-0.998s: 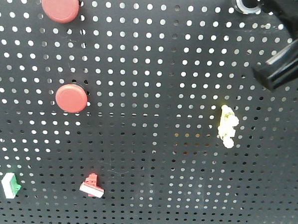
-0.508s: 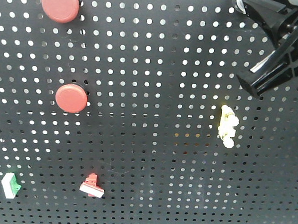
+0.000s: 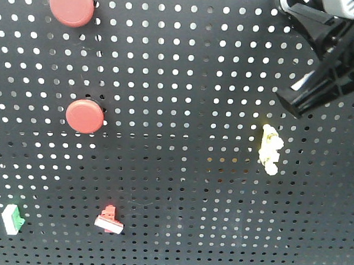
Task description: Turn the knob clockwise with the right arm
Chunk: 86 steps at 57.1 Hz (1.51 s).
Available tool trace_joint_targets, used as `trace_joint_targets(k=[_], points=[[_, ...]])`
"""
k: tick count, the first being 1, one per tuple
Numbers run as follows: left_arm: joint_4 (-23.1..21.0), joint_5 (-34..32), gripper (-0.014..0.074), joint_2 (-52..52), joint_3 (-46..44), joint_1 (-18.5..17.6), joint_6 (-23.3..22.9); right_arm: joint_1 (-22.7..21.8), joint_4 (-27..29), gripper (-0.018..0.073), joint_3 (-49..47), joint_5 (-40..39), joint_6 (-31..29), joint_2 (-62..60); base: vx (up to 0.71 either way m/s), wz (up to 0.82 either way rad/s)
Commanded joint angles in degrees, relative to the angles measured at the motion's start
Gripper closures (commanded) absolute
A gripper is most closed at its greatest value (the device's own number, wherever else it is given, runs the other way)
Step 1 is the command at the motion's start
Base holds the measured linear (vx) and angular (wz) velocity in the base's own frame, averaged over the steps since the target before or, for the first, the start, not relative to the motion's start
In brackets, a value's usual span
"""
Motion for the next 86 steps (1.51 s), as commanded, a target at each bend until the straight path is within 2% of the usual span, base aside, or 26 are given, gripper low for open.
trace_joint_targets(k=[1, 9, 19, 24, 30, 39, 48, 53, 62, 76, 86], points=[[-0.4, -4.2, 0.0603, -0.6, 0.6, 0.1, -0.3, 0.0, -1.0, 0.0425, -1.5, -2.4, 0.7, 0.1, 0.0, 0.0], [-0.4, -4.2, 0.0603, -0.6, 0.6, 0.1, -0.3, 0.0, -1.0, 0.0575, -1.5, -2.5, 4.9, 0.1, 0.0, 0.0], [-0.4, -4.2, 0.0603, -0.6, 0.6, 0.1, -0.3, 0.0, 0.5, 0.0571, -1.5, -2.2, 16.9, 0.1, 0.0, 0.0], [-0.4, -4.2, 0.0603, -0.6, 0.6, 0.1, -0.3, 0.0, 1.9, 0.0571, -1.5, -2.6, 26.2, 0.1, 0.0, 0.0], [-0.4, -4.2, 0.0603, -0.6, 0.6, 0.1, -0.3, 0.0, 3.5, 0.0568, -1.5, -4.1, 41.4, 0.1, 0.0, 0.0], [-0.4, -4.2, 0.0603, -0.6, 0.6, 0.1, -0.3, 0.0, 3.1, 0.0568, -1.5, -8.4, 62.4, 0.1, 0.0, 0.0], [-0.4, -4.2, 0.0603, -0.6, 0.6, 0.1, -0.3, 0.0, 3.0, 0.0568, -1.5, -9.3, 82.2, 0.1, 0.0, 0.0], [-0.4, -4.2, 0.0603, -0.6, 0.6, 0.1, -0.3, 0.0, 1.4, 0.0568, -1.5, -9.7, 90.5, 0.1, 0.0, 0.0], [-0.4, -4.2, 0.0603, -0.6, 0.6, 0.1, -0.3, 0.0, -4.5, 0.0568, -1.5, -9.4, 101.5, 0.1, 0.0, 0.0], [-0.4, -4.2, 0.0603, -0.6, 0.6, 0.1, -0.3, 0.0, -6.1, 0.0568, -3.1, -8.1, 102.8, 0.1, 0.0, 0.0], [-0.4, -4.2, 0.0603, -0.6, 0.6, 0.1, -0.3, 0.0, -9.7, 0.0561, -3.5, -8.1, 102.8, 0.1, 0.0, 0.0]])
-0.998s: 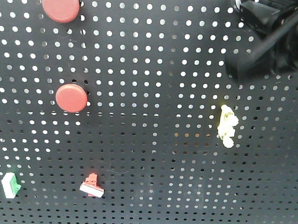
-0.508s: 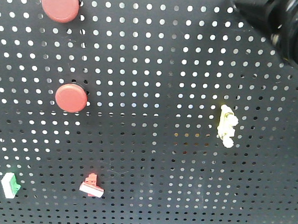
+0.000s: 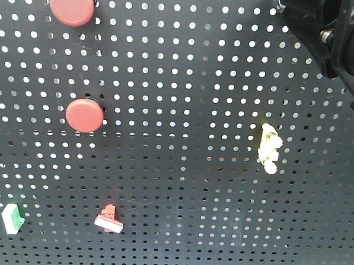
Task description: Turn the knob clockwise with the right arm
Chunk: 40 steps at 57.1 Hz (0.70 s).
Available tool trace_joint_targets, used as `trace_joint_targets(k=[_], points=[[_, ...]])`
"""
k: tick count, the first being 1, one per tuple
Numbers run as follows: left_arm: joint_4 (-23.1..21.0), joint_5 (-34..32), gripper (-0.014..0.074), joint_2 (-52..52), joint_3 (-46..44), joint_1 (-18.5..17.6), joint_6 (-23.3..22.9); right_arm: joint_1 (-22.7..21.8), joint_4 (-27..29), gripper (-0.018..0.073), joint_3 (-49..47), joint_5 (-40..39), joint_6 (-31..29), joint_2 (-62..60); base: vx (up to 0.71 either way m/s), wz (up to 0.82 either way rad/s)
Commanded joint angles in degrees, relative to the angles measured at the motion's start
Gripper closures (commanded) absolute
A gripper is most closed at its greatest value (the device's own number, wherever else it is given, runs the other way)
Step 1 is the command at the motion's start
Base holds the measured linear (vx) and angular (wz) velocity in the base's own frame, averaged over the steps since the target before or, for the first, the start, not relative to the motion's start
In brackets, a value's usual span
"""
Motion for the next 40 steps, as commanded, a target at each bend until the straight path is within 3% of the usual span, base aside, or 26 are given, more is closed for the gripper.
trace_joint_targets(k=[1, 13, 28, 40], points=[[-0.4, -4.2, 0.0603, -0.6, 0.6, 0.1, -0.3, -0.2, -6.3, 0.0559, -3.4, -5.5, 2.6, -0.2, 0.0, 0.0], [-0.4, -4.2, 0.0603, -0.6, 0.6, 0.1, -0.3, -0.2, -8.9, 0.0446, -3.4, -7.2, 2.4, -0.2, 0.0, 0.0], [-0.4, -4.2, 0.0603, -0.6, 0.6, 0.1, -0.3, -0.2, -9.5, 0.0181, -3.4, -7.7, 1.8, -1.0, 0.0, 0.0], [-0.4, -4.2, 0.0603, -0.6, 0.6, 0.1, -0.3, -0.2, -12.8, 0.0106, -3.4, -9.2, -8.1, -3.7, 0.0, 0.0]])
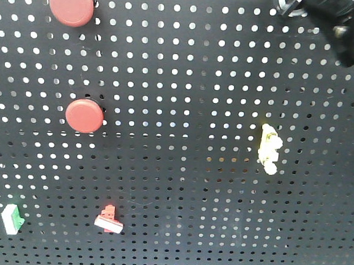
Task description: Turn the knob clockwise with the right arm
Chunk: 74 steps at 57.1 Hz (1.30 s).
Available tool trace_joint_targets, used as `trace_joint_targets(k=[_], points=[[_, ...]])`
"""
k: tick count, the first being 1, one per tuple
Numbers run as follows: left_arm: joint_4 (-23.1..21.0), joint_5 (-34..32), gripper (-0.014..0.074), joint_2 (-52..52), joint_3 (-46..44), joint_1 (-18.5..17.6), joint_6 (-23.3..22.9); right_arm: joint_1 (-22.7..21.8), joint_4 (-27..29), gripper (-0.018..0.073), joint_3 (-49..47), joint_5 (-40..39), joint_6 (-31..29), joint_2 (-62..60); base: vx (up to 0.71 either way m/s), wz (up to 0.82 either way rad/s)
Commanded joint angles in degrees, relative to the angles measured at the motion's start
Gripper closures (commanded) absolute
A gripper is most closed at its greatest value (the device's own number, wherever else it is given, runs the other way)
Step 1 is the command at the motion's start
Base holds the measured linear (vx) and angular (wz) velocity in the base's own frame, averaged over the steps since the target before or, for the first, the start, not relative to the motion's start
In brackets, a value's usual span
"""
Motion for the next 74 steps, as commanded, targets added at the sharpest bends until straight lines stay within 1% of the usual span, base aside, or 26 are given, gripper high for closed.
trace_joint_targets(k=[1, 9, 15, 21, 27, 30, 32, 37, 42, 47, 52, 63, 74], points=[[-0.4, -4.2, 0.0603, -0.6, 0.6, 0.1, -0.3, -0.2, -4.9, 0.0106, -2.4, -5.9, -6.1, -2.6, 0.0, 0.0], [-0.4, -4.2, 0.0603, -0.6, 0.6, 0.1, -0.3, -0.2, -5.2, 0.0119, -2.3, -6.5, -17.0, -5.0, 0.0, 0.0], [-0.4, -4.2, 0.0603, -0.6, 0.6, 0.1, -0.3, -0.2, -4.6, 0.0161, -1.6, -6.8, -26.3, -7.3, 0.0, 0.0], [-0.4, -4.2, 0.0603, -0.6, 0.6, 0.1, -0.3, -0.2, -4.6, 0.0256, 1.3, -4.7, -34.5, -10.1, 0.0, 0.0], [-0.4, -4.2, 0.0603, -0.6, 0.6, 0.1, -0.3, -0.2, -4.1, 0.0426, 6.2, -1.2, -42.6, -13.9, 0.0, 0.0], [-0.4, -4.2, 0.0603, -0.6, 0.6, 0.1, -0.3, -0.2, -2.8, 0.0525, 9.4, 0.4, -46.5, -16.0, 0.0, 0.0], [-0.4, -4.2, 0.0603, -0.6, 0.6, 0.1, -0.3, -0.2, -1.6, 0.0575, 11.5, 1.5, -49.4, -17.3, 0.0, 0.0], [-0.4, -4.2, 0.0603, -0.6, 0.6, 0.1, -0.3, -0.2, 2.7, 0.0574, 17.0, 5.1, -56.5, -20.9, 0.0, 0.0], [-0.4, -4.2, 0.0603, -0.6, 0.6, 0.1, -0.3, -0.2, 7.9, 0.0574, 22.5, 8.2, -62.1, -24.2, 0.0, 0.0], [-0.4, -4.2, 0.0603, -0.6, 0.6, 0.1, -0.3, -0.2, 10.9, 0.0574, 26.9, 9.7, -65.4, -27.4, 0.0, 0.0], [-0.4, -4.2, 0.0603, -0.6, 0.6, 0.1, -0.3, -0.2, 12.1, 0.0573, 30.2, 9.8, -65.7, -30.0, 0.0, 0.0], [-0.4, -4.3, 0.0604, -0.6, 0.6, 0.1, -0.3, -0.2, 12.0, 0.0573, 34.5, 9.8, -65.5, -32.6, 0.0, 0.0], [-0.4, -4.3, 0.0603, -0.6, 0.6, 0.1, -0.3, -0.2, 11.7, 0.0573, 35.1, 9.9, -65.5, -32.5, 0.0, 0.0]])
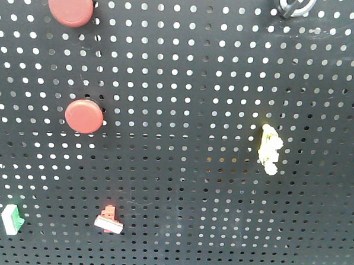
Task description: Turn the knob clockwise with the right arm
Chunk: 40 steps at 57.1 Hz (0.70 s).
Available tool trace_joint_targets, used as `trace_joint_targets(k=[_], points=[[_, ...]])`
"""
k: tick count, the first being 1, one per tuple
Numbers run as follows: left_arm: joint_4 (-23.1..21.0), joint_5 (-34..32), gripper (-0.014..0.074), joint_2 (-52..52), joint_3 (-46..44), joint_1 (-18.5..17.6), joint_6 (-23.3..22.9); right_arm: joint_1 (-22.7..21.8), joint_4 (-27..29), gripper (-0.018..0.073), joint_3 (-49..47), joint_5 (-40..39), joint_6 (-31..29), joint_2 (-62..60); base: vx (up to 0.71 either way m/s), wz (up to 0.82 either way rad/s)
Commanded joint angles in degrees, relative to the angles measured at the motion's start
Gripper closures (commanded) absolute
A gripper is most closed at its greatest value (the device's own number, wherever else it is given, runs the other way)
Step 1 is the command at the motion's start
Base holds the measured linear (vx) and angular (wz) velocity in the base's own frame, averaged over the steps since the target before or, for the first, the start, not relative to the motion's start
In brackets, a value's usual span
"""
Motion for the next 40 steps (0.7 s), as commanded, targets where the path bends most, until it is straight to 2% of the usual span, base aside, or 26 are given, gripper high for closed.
trace_joint_targets(k=[1, 13, 19, 24, 27, 30, 36, 40], points=[[-0.4, -4.3, 0.0603, -0.6, 0.6, 0.1, -0.3, -0.2, -2.8, 0.0573, -1.5, -2.2, -0.5, 0.4, 0.0, 0.0], [-0.4, -4.3, 0.0603, -0.6, 0.6, 0.1, -0.3, -0.2, -2.2, 0.0571, -1.5, -2.3, -0.6, 0.4, 0.0, 0.0], [-0.4, -4.3, 0.0603, -0.6, 0.6, 0.1, -0.3, -0.2, 1.4, 0.0571, -1.5, -1.0, -4.6, 0.2, 0.0, 0.0], [-0.4, -4.3, 0.0603, -0.6, 0.6, 0.1, -0.3, -0.2, 13.1, 0.0571, -1.5, 1.2, -8.6, 0.2, 0.0, 0.0], [-0.4, -4.3, 0.0603, -0.6, 0.6, 0.1, -0.3, -0.2, 22.6, 0.0571, -1.1, 3.4, -14.0, 0.5, 0.0, 0.0], [-0.4, -4.3, 0.0603, -0.6, 0.6, 0.1, -0.3, -0.2, 29.8, 0.0571, 0.3, 3.4, -19.9, 0.7, 0.0, 0.0], [-0.4, -4.3, 0.0603, -0.6, 0.6, 0.1, -0.3, -0.7, 43.3, 0.0571, 6.3, -2.2, -34.5, 0.8, 0.0, 0.0], [-0.4, -4.3, 0.0603, -0.6, 0.6, 0.1, -0.3, -2.2, 52.0, 0.0571, 11.9, -10.2, -44.1, 0.8, 0.0, 0.0]])
